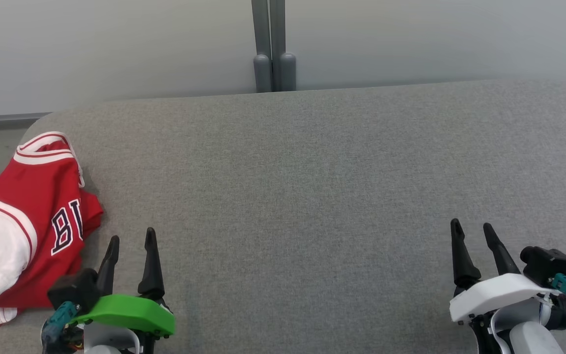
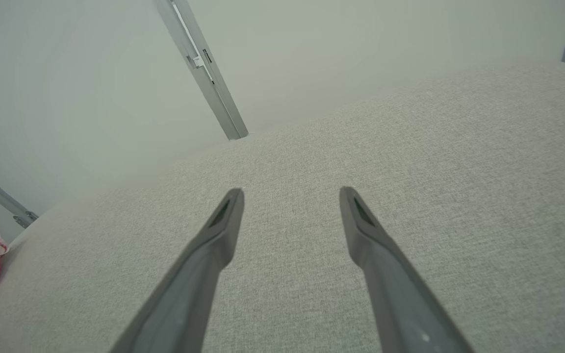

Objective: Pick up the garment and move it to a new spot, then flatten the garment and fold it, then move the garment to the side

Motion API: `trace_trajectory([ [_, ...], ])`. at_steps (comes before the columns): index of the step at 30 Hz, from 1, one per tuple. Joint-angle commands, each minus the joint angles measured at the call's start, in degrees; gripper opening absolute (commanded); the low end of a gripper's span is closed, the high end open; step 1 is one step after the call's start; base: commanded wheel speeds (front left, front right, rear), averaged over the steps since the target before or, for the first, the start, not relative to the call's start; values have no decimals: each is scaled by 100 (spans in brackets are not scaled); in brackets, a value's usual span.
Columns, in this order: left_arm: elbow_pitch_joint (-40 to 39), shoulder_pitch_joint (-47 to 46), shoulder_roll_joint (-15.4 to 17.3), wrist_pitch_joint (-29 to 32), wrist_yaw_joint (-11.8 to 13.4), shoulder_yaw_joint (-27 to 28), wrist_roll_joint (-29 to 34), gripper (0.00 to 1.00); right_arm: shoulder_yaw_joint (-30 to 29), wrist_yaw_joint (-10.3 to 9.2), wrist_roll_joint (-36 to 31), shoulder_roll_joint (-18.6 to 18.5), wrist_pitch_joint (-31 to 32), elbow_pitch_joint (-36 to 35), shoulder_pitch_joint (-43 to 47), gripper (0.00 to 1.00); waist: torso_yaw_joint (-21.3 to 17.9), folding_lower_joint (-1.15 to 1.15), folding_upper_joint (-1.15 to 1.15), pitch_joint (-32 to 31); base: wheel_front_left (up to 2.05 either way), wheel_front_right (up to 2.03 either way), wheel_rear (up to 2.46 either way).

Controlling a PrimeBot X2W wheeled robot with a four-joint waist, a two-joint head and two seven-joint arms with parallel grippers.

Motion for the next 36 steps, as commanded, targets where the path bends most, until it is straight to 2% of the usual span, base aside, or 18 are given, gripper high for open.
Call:
trace_trajectory([
  [1,-8,6,46,-56,41,-28,193,100,55,3,-179,-16,-57,-16,21,100,4,0,0,-3,0,0,0],
  [14,158,-10,55,-217,25,-140,988,100,275,2,-1094,-54,-223,85,-15,100,10,0,0,-9,0,0,0],
  [36,386,-2,60,-459,17,-131,1866,100,91,3,-1793,-20,-460,266,85,100,70,0,0,-23,0,0,0],
])
